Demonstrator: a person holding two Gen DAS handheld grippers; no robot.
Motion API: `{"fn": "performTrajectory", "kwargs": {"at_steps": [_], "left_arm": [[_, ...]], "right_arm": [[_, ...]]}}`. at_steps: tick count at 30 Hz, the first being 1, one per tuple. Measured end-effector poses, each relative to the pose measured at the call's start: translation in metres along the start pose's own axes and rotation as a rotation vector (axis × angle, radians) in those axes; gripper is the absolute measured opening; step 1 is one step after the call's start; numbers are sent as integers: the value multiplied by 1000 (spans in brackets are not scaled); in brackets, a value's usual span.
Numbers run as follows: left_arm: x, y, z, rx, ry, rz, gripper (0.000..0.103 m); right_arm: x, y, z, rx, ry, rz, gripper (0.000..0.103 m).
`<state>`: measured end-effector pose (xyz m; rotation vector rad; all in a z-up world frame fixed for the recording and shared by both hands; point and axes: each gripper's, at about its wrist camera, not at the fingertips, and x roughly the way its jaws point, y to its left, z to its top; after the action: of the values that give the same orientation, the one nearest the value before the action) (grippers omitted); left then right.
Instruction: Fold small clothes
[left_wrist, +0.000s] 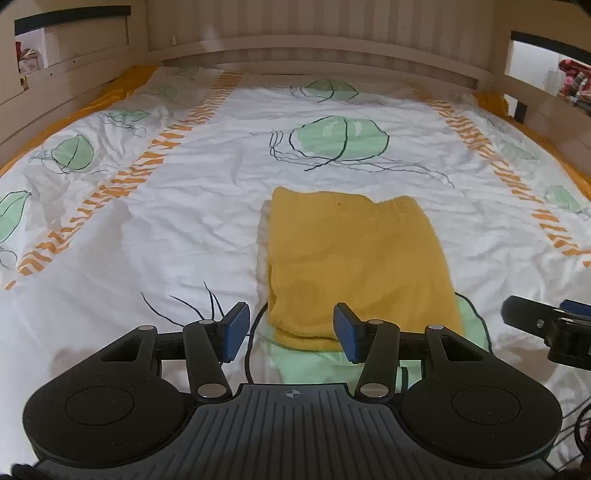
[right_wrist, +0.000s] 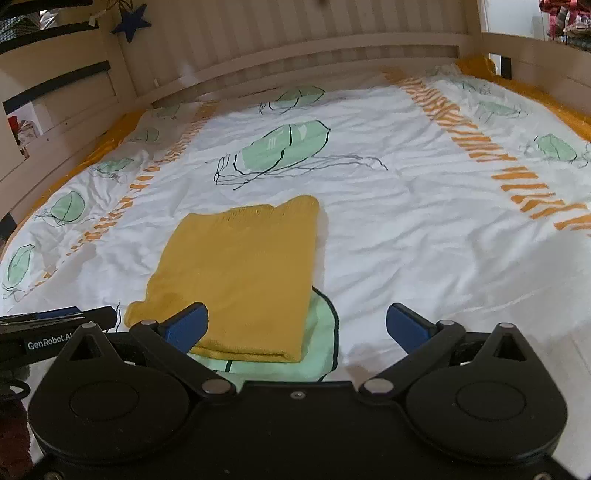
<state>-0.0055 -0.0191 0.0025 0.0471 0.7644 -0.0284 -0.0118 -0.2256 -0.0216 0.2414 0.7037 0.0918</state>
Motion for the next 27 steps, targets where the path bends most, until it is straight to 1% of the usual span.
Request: {"fn": "performTrajectory", "kwargs": {"at_steps": [18,27], "left_arm": [[6,-4,-1,7,33,-4,49],[10,-2,-2,-7,53,-8,48]], "right_arm": [[11,4,-1,-16,47,-3,102],[14,6,0,-12,65,-1,102]]}}
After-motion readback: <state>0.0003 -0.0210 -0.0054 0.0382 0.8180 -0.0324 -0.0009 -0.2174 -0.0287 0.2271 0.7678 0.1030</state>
